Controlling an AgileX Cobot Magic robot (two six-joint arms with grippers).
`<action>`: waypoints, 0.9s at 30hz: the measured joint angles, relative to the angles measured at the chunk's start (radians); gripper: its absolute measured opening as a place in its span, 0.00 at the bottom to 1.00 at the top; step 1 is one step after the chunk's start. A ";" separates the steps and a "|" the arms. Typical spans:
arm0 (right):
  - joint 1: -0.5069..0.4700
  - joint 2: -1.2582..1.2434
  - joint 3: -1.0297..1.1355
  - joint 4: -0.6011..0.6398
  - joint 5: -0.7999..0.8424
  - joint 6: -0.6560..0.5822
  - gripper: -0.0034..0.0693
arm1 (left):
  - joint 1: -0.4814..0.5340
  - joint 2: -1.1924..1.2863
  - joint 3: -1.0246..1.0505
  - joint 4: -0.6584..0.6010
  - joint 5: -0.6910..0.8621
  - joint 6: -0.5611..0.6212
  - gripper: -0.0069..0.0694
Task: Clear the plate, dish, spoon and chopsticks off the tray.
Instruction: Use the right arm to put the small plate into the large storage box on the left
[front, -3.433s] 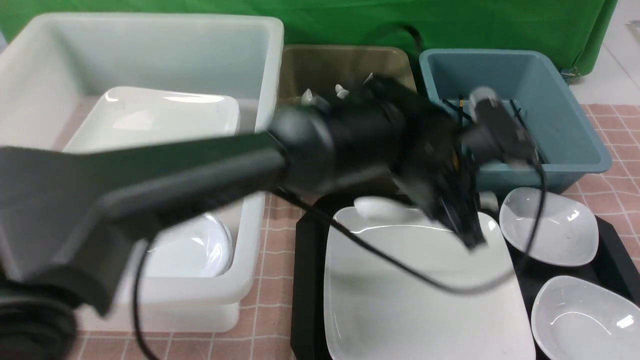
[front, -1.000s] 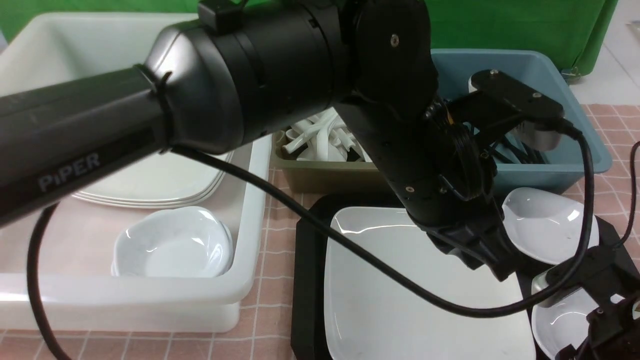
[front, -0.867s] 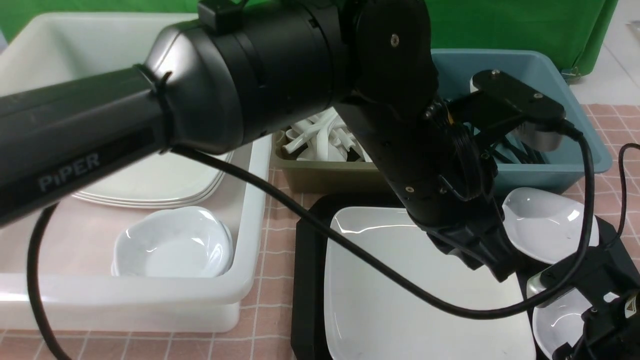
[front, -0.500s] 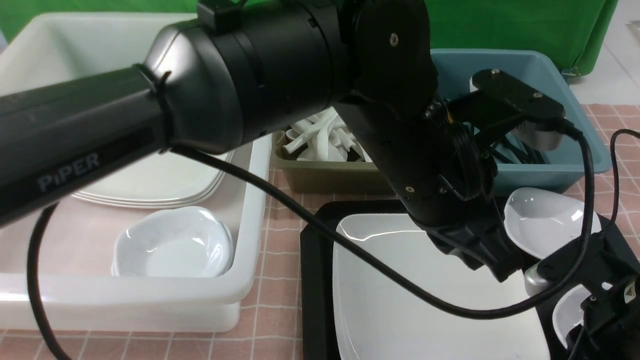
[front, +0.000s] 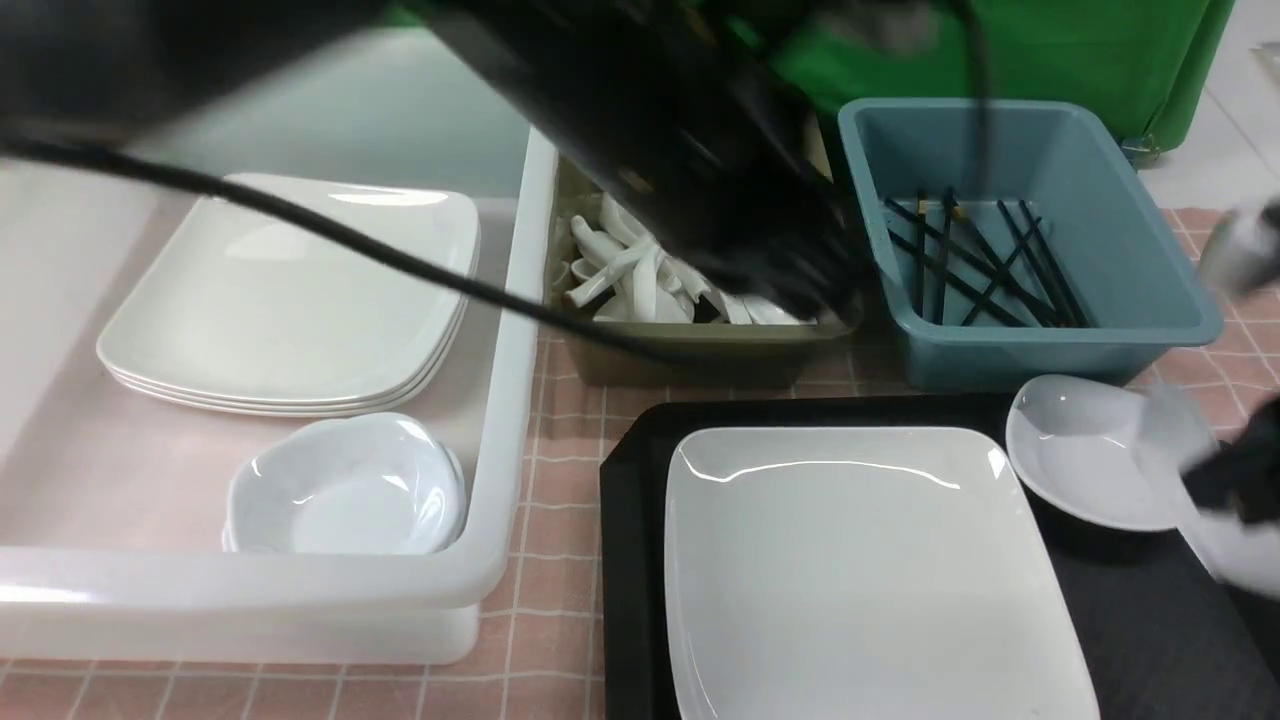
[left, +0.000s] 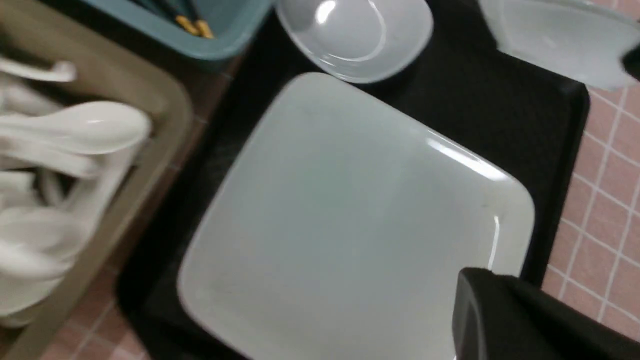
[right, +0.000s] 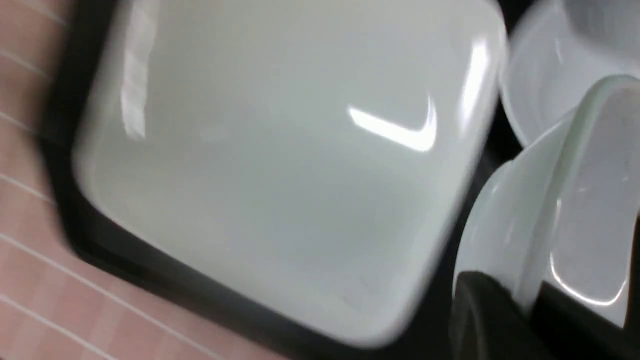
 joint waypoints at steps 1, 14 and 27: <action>0.000 0.000 0.000 0.015 0.000 -0.006 0.15 | 0.008 -0.012 0.000 0.000 0.004 -0.005 0.09; 0.434 0.359 -0.477 0.305 -0.106 -0.132 0.15 | 0.482 -0.375 0.199 0.001 0.091 -0.143 0.09; 0.637 0.943 -0.912 0.236 -0.131 -0.130 0.15 | 0.709 -0.650 0.677 0.015 0.007 -0.174 0.09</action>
